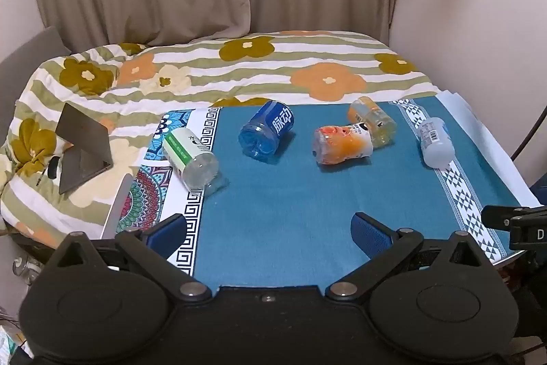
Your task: Flip cup upright
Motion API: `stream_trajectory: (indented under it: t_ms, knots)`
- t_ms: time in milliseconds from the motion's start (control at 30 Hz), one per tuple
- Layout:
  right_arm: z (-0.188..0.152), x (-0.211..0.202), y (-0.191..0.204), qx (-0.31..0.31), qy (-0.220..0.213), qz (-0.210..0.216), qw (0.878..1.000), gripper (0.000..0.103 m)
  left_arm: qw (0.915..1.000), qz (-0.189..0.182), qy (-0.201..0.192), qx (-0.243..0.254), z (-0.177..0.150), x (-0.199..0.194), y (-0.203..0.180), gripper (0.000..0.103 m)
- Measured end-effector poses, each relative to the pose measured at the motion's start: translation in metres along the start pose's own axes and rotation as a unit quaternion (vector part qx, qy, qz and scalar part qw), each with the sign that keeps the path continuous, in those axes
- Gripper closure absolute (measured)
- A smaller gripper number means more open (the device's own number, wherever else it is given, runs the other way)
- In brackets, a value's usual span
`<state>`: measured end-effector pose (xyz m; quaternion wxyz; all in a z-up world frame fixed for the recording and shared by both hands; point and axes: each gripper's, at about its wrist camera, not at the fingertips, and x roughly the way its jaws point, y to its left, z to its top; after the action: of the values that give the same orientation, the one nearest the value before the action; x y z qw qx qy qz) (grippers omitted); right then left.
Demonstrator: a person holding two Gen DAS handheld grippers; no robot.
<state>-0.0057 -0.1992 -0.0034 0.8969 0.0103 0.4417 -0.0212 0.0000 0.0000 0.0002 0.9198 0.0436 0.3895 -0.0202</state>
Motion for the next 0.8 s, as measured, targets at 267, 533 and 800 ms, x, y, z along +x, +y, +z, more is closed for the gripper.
stream_trajectory:
  t_ms: [267, 533, 800]
  knots:
    - [0.0, -0.001, 0.0, 0.001, -0.001, 0.001, 1.0, 0.0, 1.0, -0.002, -0.005, -0.004, -0.001, -0.001, 0.007, 0.0]
    - [0.002, -0.002, -0.001, -0.001, -0.005, 0.0, 1.0, 0.0, 1.0, 0.003, -0.009, -0.001, 0.001, -0.004, 0.001, 0.0]
    - [0.0, -0.009, -0.003, 0.001, -0.005, 0.002, 1.0, 0.0, 0.9999, 0.004, -0.011, 0.004, 0.005, -0.005, -0.003, 0.0]
